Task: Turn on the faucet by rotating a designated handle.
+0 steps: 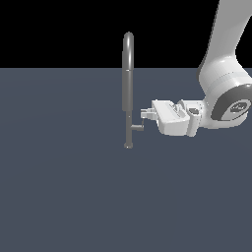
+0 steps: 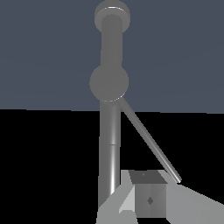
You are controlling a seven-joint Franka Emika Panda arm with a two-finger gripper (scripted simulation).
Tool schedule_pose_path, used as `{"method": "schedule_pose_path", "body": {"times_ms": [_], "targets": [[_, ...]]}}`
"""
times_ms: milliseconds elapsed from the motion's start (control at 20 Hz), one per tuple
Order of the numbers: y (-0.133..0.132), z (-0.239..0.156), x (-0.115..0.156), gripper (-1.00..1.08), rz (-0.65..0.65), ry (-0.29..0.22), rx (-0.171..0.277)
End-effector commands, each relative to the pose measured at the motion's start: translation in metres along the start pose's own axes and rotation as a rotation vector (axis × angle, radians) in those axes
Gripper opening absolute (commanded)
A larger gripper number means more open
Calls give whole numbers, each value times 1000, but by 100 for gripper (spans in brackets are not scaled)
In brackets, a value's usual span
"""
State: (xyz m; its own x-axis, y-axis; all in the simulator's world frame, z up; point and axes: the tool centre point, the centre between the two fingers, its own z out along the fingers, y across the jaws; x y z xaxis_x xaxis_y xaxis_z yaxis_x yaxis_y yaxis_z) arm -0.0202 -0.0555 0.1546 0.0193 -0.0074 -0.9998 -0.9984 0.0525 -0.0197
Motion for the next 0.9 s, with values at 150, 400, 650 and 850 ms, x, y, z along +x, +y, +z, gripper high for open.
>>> {"method": "schedule_pose_path", "body": {"times_ms": [150,400,650,850], "targets": [[28,0,18,-100,19,-6,-5],[28,0,26,-100,6,-3,-3],[44,0,50,-100,20,-6,-5],[36,0,49,-100,1,-7,-7]]}}
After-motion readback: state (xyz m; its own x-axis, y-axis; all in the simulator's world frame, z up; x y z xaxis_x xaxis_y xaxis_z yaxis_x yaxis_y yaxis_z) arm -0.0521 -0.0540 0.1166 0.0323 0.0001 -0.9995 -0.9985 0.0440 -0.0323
